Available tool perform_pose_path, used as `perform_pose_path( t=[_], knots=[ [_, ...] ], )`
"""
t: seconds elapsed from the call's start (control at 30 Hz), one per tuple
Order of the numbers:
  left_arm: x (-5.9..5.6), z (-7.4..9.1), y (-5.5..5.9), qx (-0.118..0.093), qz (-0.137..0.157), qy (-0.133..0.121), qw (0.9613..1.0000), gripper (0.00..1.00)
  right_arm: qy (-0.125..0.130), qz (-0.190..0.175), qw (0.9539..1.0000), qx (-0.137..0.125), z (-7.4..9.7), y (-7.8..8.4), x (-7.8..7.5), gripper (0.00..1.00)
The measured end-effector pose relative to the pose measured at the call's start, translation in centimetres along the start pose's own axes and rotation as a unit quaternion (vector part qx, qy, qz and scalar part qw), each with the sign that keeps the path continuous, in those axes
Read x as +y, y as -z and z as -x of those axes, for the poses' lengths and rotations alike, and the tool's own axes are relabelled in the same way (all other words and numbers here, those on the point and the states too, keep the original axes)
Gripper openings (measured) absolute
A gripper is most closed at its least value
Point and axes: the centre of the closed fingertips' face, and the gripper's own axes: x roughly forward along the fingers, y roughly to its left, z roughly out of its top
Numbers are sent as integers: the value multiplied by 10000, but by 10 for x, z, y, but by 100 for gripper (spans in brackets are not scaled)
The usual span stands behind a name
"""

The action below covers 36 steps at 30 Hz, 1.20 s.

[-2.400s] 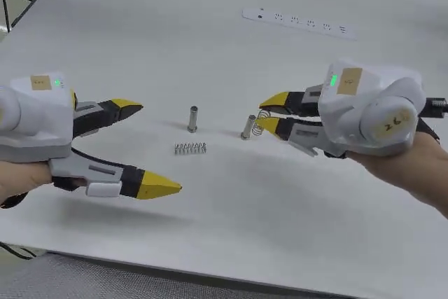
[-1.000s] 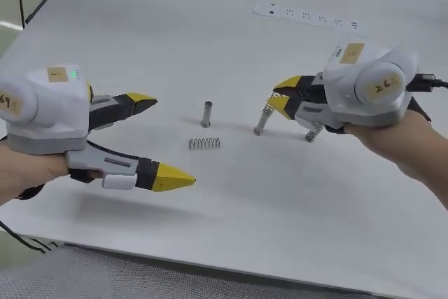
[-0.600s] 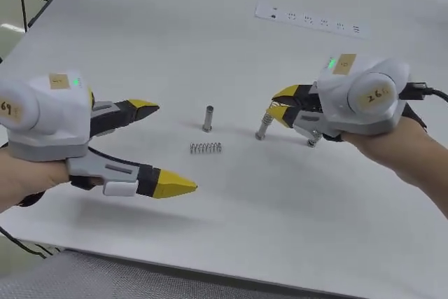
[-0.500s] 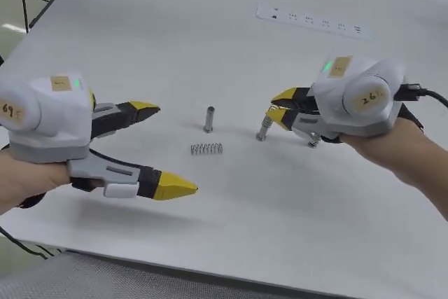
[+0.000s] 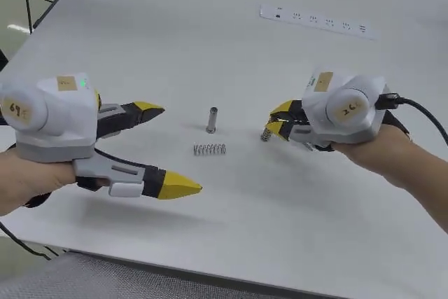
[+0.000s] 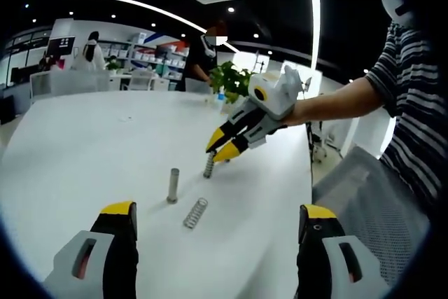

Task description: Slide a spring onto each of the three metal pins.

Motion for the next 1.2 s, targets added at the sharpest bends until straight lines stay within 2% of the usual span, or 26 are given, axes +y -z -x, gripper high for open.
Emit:
perform_pose_path(
  t=[0.03, 0.07, 0.2, 0.43, 0.57, 0.73, 0.87, 0.97, 1.07, 1.2],
  knots=[
    [0, 0, 0, 2, 6, 1, 10000, 92, 0, 9, 10000, 3, 0, 1, 1, 8],
    [0, 0, 0, 5, 8, 1, 10000, 92, 34, 13, 9999, -98, 1, -2, -1, 8],
    [-1, 1, 3, 25, 12, -2, 10000, 92, 14, -171, 9998, -118, 1, -2, -1, 8],
    [-2, 1, 2, 3, 33, -12, 10000, 92, 12, -179, 9998, -39, 1, 1, 1, 13],
    [-2, 2, 2, -2, 43, -15, 10000, 92, 53, -355, 9992, -169, 5, -3, 2, 14],
    [-1, 2, 2, -7, 47, -26, 10000, 92, 118, -826, 9955, -449, 11, -8, 0, 16],
    [-2, 2, 2, -13, 56, -21, 10000, 92, 166, -1081, 9924, -564, 18, -8, -2, 17],
    [-2, 2, 3, -3, 66, -20, 10000, 92, 207, -1223, 9904, -612, 24, -9, -1, 18],
    [-2, 3, 3, -5, 70, -25, 10000, 92, 242, -1211, 9897, -722, 32, -12, 4, 17],
    [-2, 3, 3, 1, 76, -31, 10000, 92, 318, -1381, 9863, -849, 37, -10, 6, 17]
  ],
)
